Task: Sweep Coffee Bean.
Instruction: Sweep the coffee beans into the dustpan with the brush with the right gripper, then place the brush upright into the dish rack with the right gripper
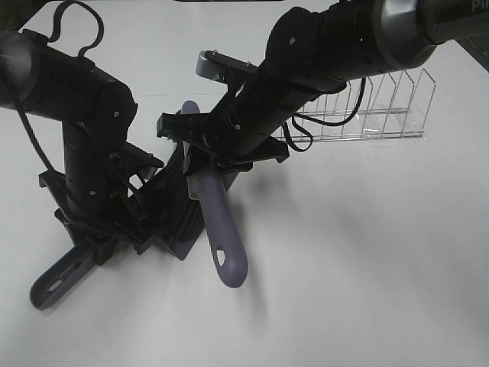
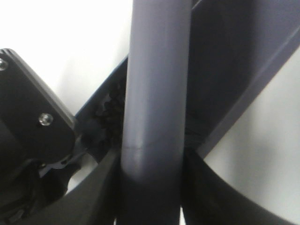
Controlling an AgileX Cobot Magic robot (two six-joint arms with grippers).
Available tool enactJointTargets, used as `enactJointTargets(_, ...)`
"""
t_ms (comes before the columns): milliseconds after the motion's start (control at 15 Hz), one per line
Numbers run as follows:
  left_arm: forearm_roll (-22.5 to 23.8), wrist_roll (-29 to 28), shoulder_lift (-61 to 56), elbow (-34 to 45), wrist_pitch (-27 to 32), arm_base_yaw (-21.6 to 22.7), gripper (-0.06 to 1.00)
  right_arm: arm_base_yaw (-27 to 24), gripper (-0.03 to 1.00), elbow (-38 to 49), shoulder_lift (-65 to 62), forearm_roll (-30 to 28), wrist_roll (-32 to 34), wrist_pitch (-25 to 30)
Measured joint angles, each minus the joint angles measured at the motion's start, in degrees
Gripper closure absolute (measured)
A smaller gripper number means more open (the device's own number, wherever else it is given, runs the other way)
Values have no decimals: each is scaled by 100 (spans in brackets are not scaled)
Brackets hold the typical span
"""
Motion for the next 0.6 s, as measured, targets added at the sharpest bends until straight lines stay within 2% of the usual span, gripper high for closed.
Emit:
enactJointTargets(133, -6, 11, 0, 0, 11, 0, 62, 0, 66, -57, -69, -69, -57, 86)
enactJointTargets(400, -23, 0, 0, 0, 40, 0, 62, -86, 66, -57, -544, -710, -40, 321)
enactJointTargets(533, -29, -29, 0, 0, 63, 0, 62, -298, 66, -57, -859, -1037, -34, 584)
enactJointTargets(600, -29, -80, 0, 0, 132, 0, 62, -510, 66, -57, -1169, -1369, -34, 900)
